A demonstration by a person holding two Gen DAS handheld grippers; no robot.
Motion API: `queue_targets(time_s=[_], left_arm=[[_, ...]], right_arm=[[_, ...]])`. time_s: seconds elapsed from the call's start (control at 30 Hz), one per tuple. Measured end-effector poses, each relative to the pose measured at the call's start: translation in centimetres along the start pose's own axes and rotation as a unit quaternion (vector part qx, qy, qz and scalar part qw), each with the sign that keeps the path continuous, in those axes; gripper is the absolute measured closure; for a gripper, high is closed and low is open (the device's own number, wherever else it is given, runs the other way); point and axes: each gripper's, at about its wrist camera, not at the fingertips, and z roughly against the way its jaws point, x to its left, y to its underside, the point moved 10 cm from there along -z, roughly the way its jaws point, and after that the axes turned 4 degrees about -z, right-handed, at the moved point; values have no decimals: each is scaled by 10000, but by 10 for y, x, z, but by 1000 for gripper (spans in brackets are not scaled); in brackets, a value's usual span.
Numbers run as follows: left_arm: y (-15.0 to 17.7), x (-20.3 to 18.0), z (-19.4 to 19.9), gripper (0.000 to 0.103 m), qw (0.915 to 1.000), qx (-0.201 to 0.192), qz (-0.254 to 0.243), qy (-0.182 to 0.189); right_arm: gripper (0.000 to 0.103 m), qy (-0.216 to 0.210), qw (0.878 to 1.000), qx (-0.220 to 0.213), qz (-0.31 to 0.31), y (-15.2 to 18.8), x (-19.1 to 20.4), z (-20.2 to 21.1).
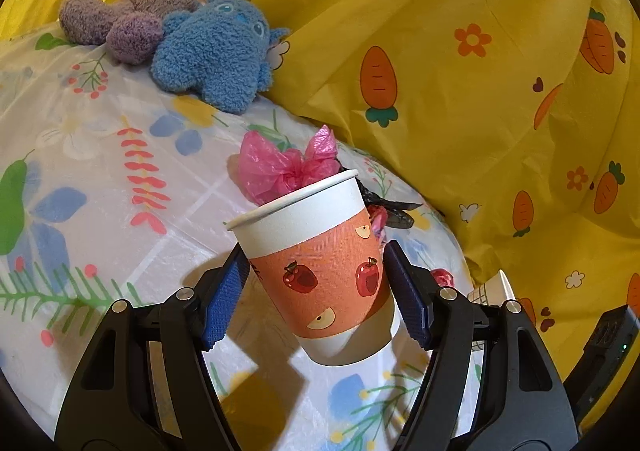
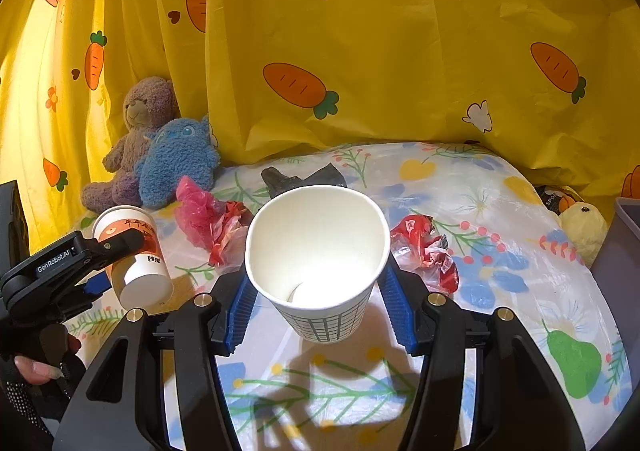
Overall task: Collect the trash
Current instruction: 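Carry the orange cup and white grid cup over the grey bin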
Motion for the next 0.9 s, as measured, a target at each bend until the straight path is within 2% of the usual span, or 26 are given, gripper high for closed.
queue_targets(time_s=[0.37,0.67,0.9], left_arm=[[28,-56,22,35,9971,1,-657,376],[50,-98,22,35,9916,129,-1014,793],[57,-116,18,35,9882,192,-1162,976]], right_arm=[[46,151,9998,-89,-64,15,-20,44],[46,427,9989,-115,-131,21,-48,63],[46,528,9983,-163,-163,23,-60,70]])
